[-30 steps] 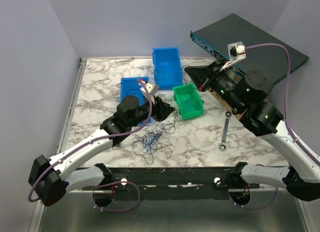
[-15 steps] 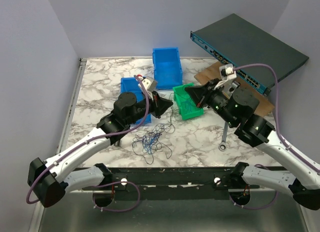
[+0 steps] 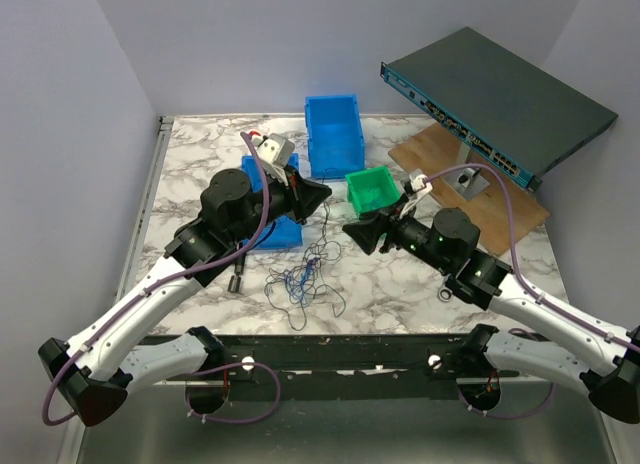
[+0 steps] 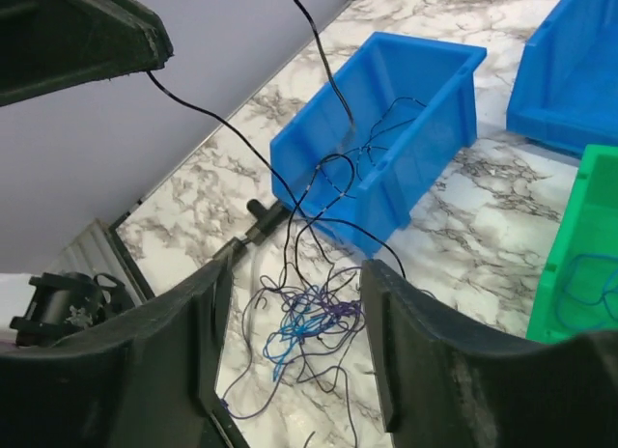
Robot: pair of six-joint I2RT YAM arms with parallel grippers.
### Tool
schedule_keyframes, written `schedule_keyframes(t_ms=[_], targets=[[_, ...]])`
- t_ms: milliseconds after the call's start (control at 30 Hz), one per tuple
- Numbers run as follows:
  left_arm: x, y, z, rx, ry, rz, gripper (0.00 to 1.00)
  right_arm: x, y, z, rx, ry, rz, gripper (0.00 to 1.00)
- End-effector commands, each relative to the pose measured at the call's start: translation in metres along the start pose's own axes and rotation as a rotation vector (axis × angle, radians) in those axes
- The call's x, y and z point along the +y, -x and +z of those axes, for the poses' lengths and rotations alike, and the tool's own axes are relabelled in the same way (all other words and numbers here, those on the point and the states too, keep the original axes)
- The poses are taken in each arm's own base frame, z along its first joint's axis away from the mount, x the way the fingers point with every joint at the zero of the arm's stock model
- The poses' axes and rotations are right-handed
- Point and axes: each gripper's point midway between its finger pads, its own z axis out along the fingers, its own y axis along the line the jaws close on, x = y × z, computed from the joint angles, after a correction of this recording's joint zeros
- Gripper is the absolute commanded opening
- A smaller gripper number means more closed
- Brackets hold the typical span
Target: Untangle the cables
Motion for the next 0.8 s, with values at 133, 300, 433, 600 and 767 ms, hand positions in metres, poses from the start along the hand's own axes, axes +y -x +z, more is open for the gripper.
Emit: schedule_keyframes(t_ms=[133,300,433,600,767], targets=[[0.0,0.024,-0.014,0.0,0.041,0.01,0.0,0.003,-0.044,-0.014,0.017,0.104,0.019,0.73],[-0.011,0.042,-0.017,-0.017,0.016,0.019,0.0,-0.002,-0.09,-0.022,0.016,0.168,0.09,0.84],[-0.02,0.052,-0.019,-0.025,-0.011,0.02,0.0,-0.008,-0.109,-0.016,0.001,0.187,0.079,0.92],[-0.029,0.064,-0.023,-0.041,-0.035,0.016,0.0,-0.006,-0.114,0.009,-0.03,0.203,0.066,1.0],[-0.038,0.076,-0.029,-0.051,-0.057,0.016,0.0,0.019,-0.129,0.055,-0.027,0.24,0.022,1.0]])
